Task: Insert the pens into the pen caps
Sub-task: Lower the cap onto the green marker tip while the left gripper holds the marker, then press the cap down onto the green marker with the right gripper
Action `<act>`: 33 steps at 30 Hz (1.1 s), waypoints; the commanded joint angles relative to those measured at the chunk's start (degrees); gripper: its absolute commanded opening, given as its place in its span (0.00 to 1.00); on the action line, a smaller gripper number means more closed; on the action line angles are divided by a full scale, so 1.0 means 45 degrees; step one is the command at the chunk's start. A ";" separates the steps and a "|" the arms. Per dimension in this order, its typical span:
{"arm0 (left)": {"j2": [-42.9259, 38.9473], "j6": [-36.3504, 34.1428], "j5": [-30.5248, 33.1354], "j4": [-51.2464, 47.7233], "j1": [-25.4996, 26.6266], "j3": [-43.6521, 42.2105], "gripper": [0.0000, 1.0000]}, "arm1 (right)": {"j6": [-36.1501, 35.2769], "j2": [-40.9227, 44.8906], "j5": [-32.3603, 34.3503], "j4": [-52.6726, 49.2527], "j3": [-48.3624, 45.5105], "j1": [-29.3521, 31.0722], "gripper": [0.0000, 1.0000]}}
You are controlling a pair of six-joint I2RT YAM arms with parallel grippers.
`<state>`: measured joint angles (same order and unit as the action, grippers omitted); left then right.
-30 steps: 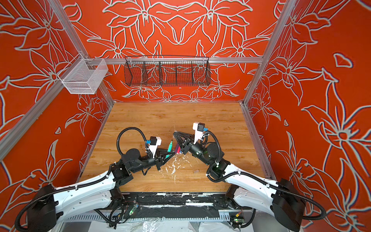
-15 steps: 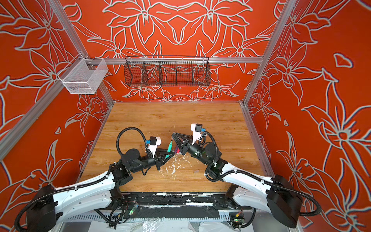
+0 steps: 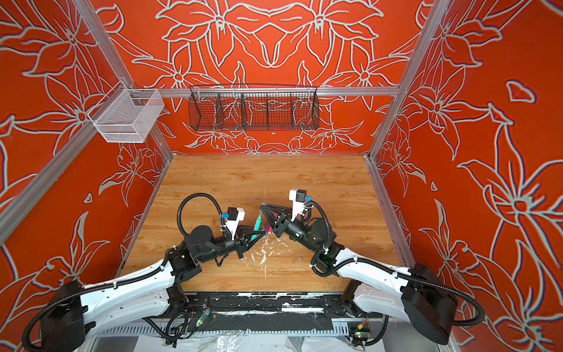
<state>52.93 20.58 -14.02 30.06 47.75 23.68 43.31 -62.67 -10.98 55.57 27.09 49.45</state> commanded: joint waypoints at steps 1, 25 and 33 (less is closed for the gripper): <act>-0.0238 -0.0197 0.0074 0.0543 0.0093 0.0279 0.00 | 0.0146 0.0020 -0.0248 0.0332 -0.0188 0.0017 0.00; -0.0565 0.0349 -0.0046 0.0826 0.0093 0.0206 0.00 | 0.0530 -0.0760 -0.0835 0.0754 -0.0741 0.0095 0.00; -0.0570 0.0578 -0.0457 0.1188 0.0093 0.0109 0.00 | 0.0627 -0.1082 -0.1169 0.0852 -0.0953 0.0086 0.00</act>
<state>52.12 22.90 -14.57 28.80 47.75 23.55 45.15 -66.02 -14.48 61.30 24.51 49.58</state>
